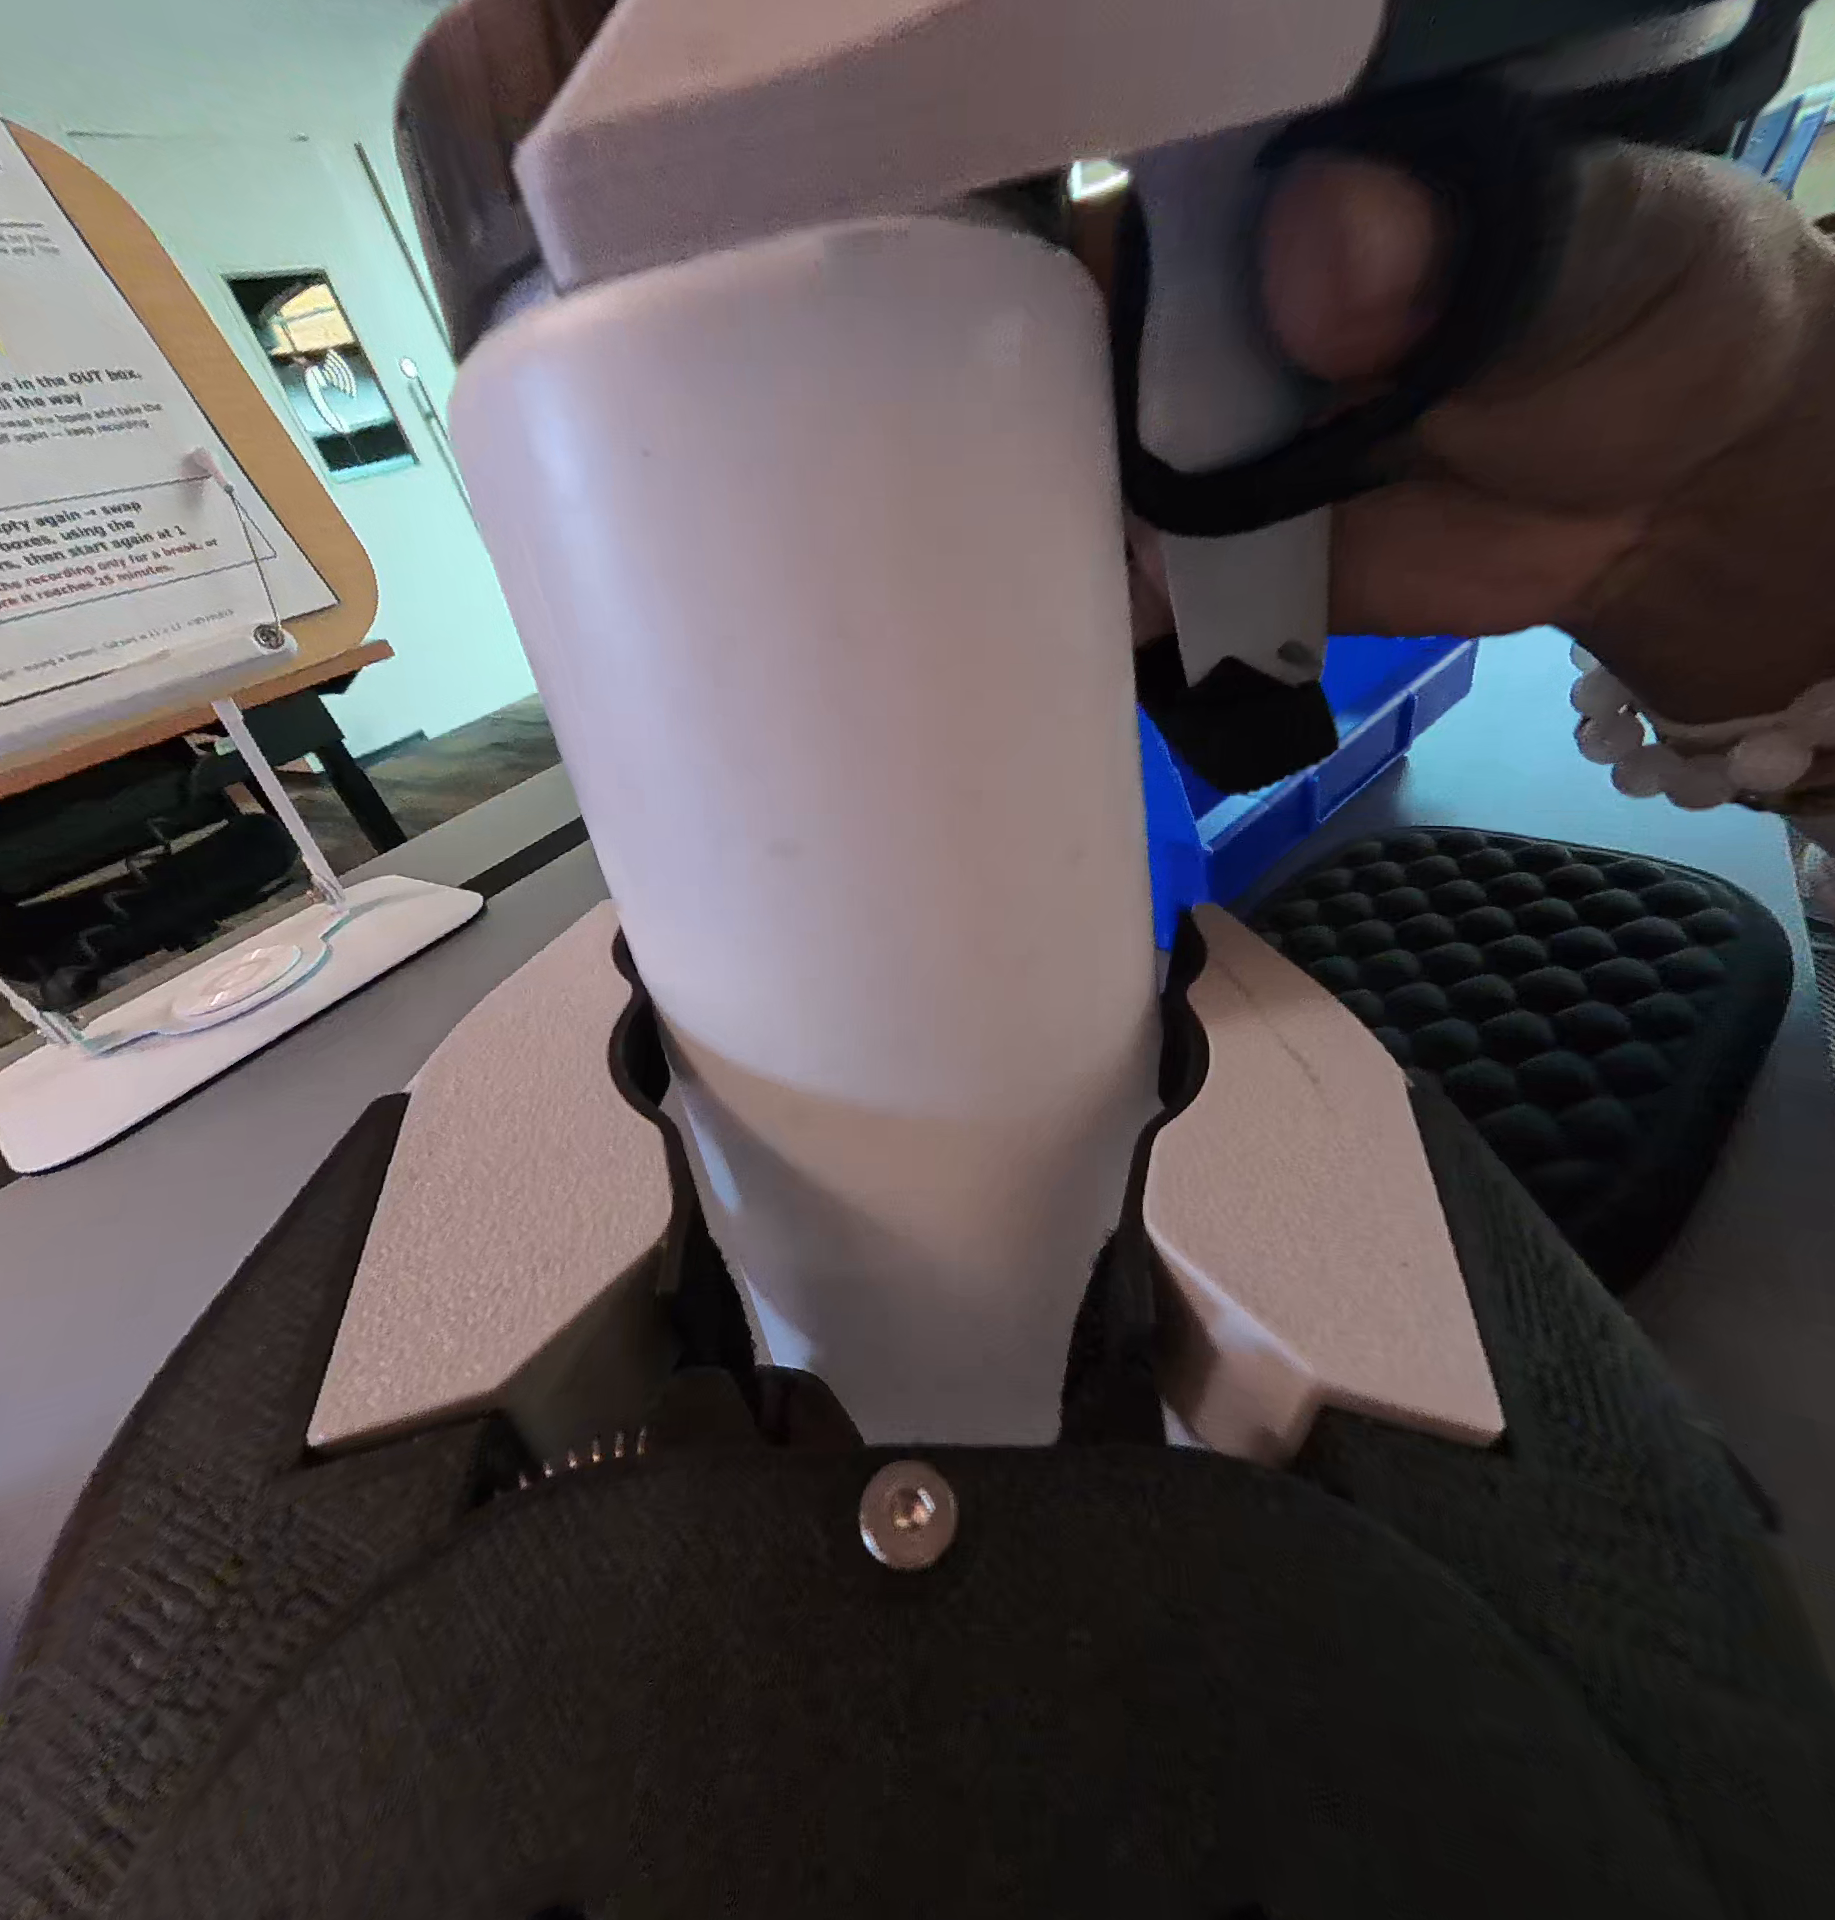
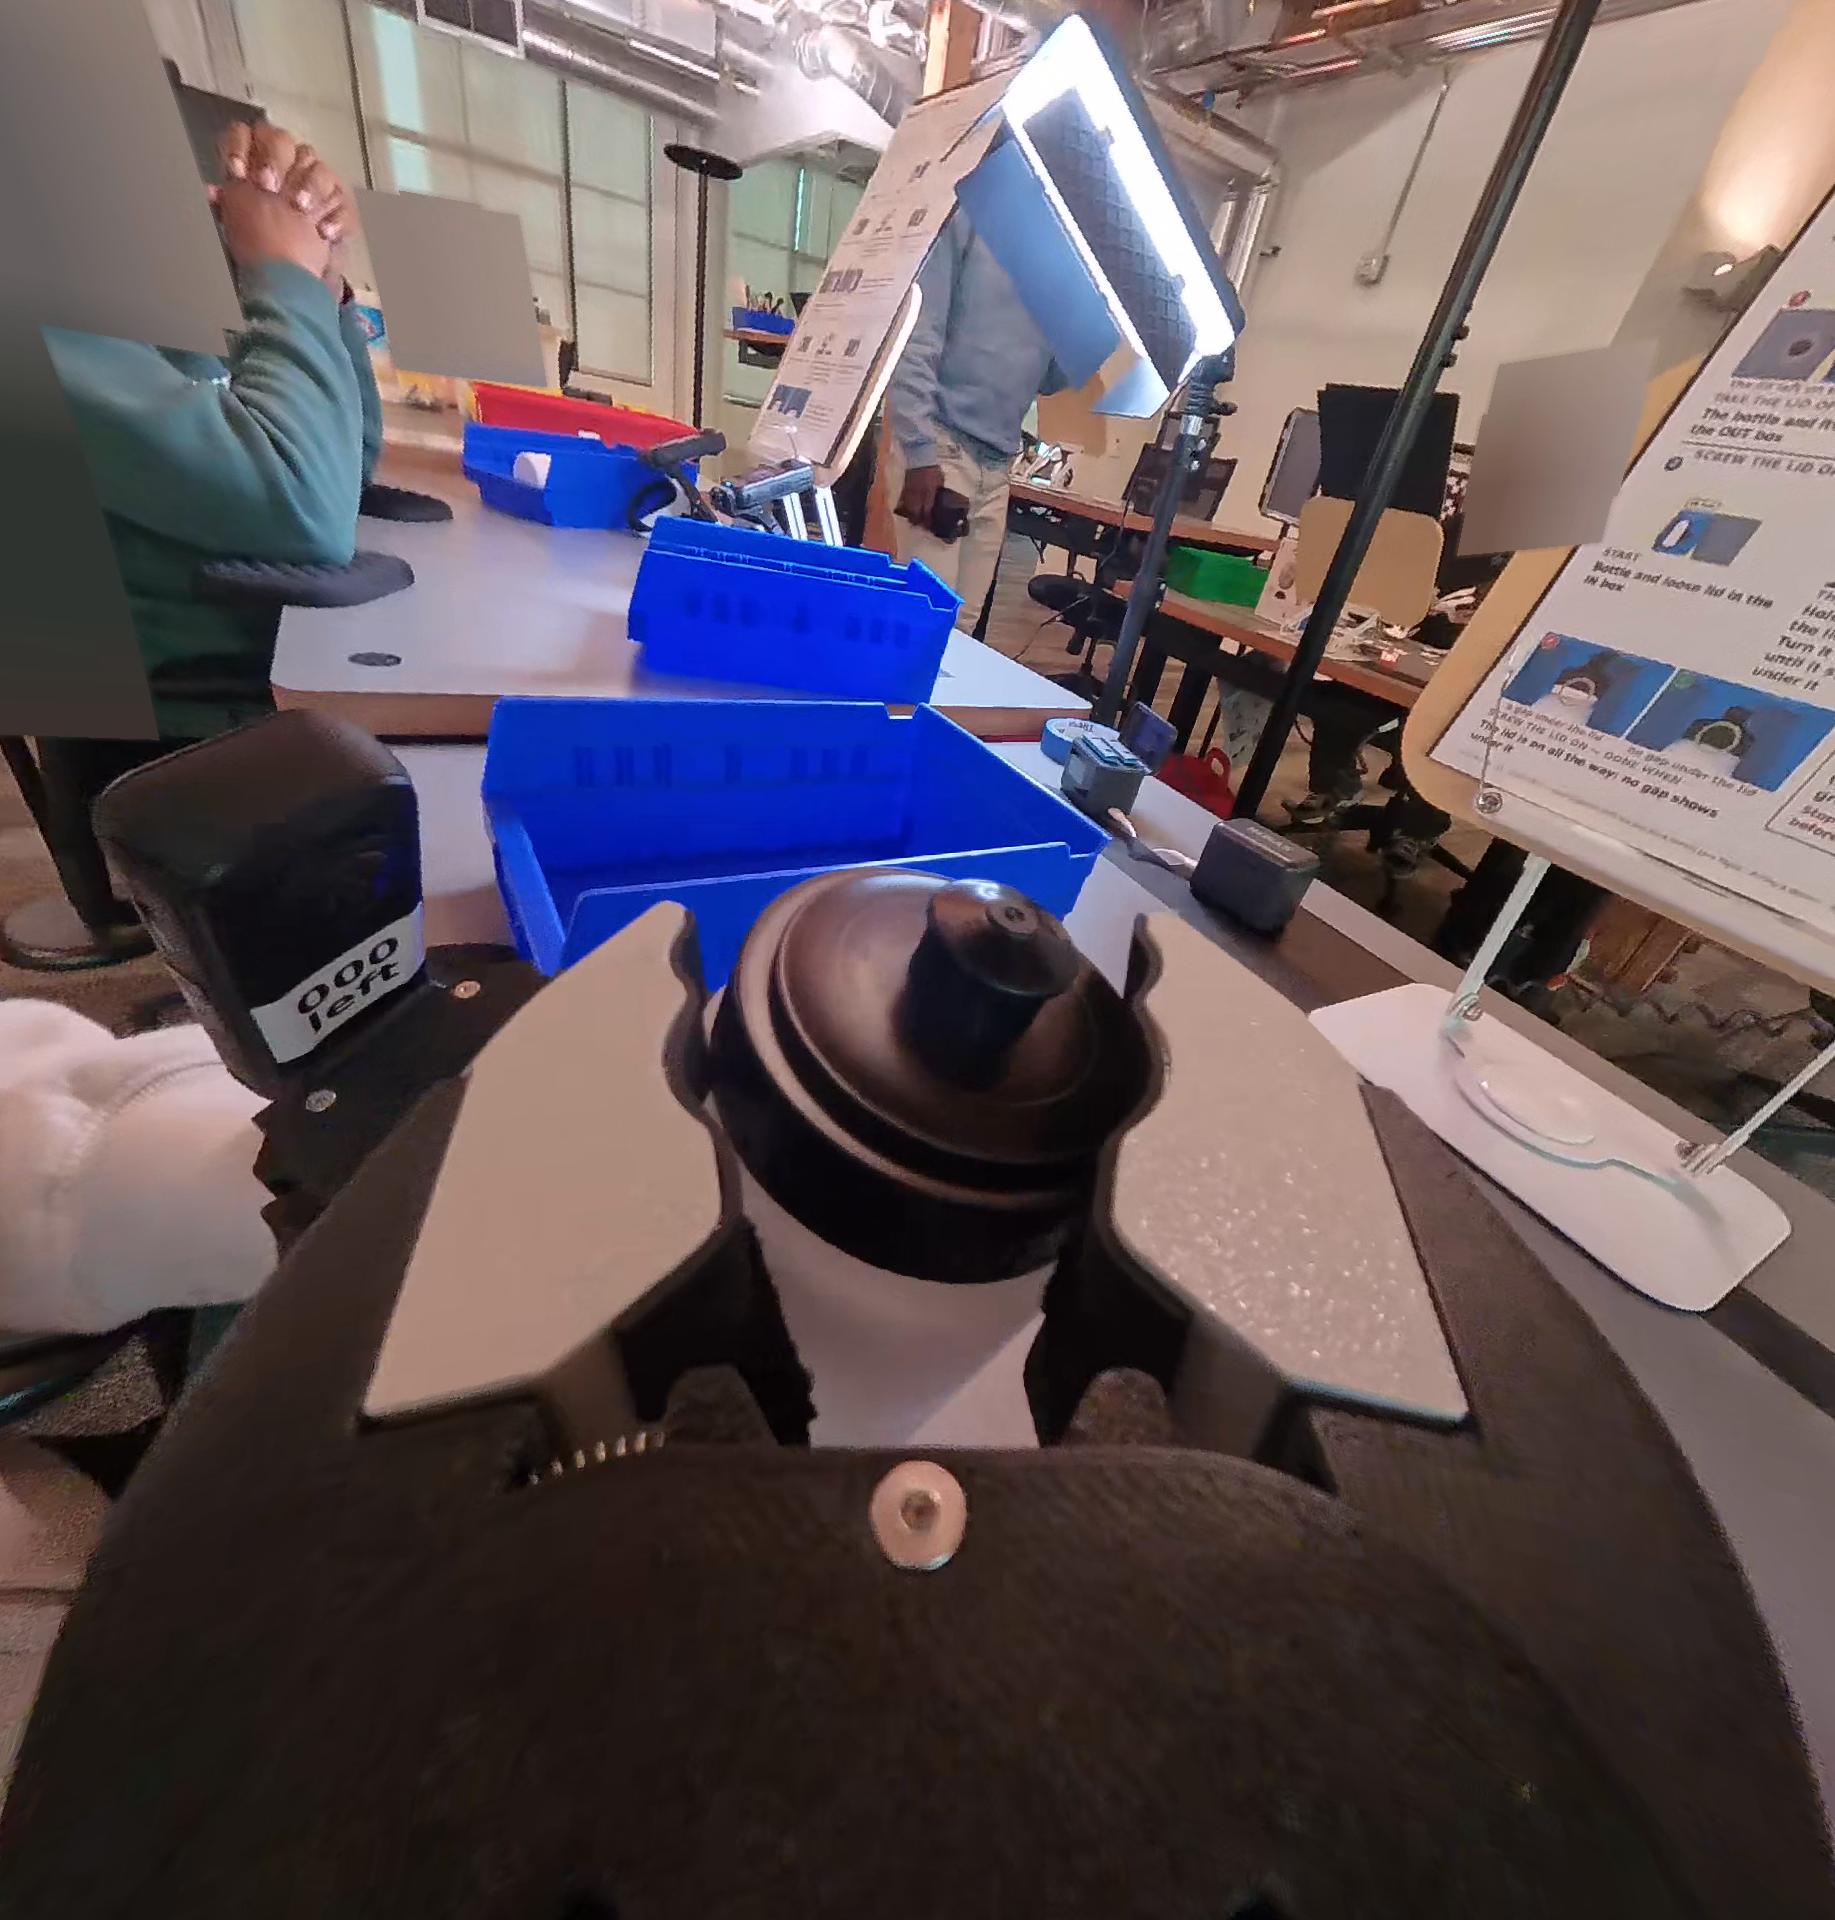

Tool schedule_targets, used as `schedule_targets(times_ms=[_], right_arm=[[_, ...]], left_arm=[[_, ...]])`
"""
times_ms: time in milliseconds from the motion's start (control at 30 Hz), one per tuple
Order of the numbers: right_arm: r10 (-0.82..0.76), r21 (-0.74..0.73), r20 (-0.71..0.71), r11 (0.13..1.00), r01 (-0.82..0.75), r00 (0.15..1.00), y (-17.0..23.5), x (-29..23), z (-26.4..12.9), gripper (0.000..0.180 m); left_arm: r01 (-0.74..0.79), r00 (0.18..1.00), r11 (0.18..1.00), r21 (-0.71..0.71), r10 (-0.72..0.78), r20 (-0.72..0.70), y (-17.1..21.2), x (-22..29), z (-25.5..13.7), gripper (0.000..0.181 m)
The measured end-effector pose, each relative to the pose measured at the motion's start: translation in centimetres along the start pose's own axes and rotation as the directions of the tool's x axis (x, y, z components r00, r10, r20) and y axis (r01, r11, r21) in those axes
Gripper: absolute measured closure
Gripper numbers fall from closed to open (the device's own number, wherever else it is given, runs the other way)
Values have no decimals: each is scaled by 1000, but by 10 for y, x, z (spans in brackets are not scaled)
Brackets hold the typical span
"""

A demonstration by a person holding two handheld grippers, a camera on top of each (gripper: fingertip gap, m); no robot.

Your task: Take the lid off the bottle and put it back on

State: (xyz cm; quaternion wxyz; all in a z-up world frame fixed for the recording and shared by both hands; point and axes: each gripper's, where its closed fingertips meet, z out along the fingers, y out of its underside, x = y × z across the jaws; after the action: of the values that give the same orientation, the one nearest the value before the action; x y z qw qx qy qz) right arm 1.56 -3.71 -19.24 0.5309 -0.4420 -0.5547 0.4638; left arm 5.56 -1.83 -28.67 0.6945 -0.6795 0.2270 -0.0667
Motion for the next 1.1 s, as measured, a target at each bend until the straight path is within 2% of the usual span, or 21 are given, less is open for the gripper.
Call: schedule_targets(times_ms=[200, 300, 533, 600, 900, 1100], right_arm=[[-18, -37, -9, 999, 18, 1000, 1, -2, -3, 102], [-39, -37, 12, 999, 40, 999, 0, -8, -2, 103], [-113, -119, 31, 986, 116, 993, 2, -18, 8, 103], [-158, -120, 82, 979, 167, 984, 3, -24, 10, 104], [-142, -88, 209, 983, 164, 967, 3, -26, 10, 104], [-149, -47, 407, 982, 183, 901, 2, -33, 3, 104]], left_arm=[[-28, 1000, 999, -17, 28, 3, 1, 1, 1, 85], [-22, 1000, 999, -44, 22, 2, 3, 1, 2, 78], [46, 998, 996, -82, -49, -36, 9, 2, -3, 85], [104, 991, 990, -91, -111, -77, 10, 5, -5, 90], [118, 990, 989, -85, -124, -71, 10, 2, -6, 92], [111, 986, 991, -80, -120, -114, 9, 6, -8, 93]])
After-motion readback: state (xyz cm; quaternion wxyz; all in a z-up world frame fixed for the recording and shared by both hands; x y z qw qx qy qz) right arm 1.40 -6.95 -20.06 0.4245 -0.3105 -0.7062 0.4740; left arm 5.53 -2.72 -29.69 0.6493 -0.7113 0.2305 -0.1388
